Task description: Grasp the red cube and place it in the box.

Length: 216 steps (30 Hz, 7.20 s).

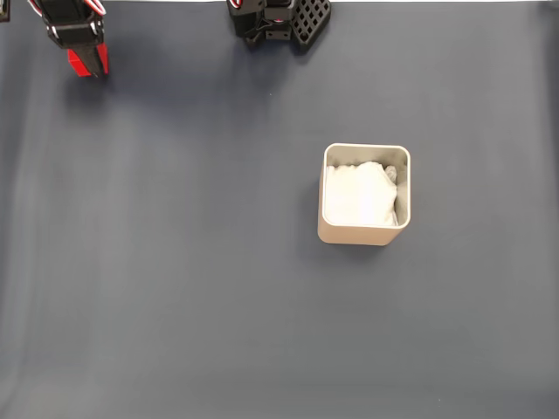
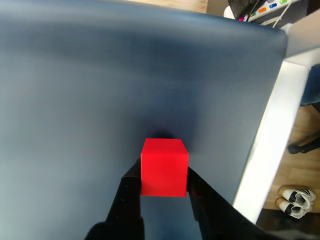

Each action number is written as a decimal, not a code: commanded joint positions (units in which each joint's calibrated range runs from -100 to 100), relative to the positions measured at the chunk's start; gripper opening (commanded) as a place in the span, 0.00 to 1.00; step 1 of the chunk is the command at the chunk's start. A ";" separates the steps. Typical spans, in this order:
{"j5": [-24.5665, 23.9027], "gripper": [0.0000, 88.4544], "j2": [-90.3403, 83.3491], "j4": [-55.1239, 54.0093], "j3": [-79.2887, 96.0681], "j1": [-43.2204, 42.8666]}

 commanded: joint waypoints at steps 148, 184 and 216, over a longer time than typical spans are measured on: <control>-0.34 0.44 -27.72 -1.95 1.67 -79.43; 0.83 0.18 -30.66 -7.12 6.14 -76.59; 1.12 0.00 -68.57 -1.62 37.86 -61.26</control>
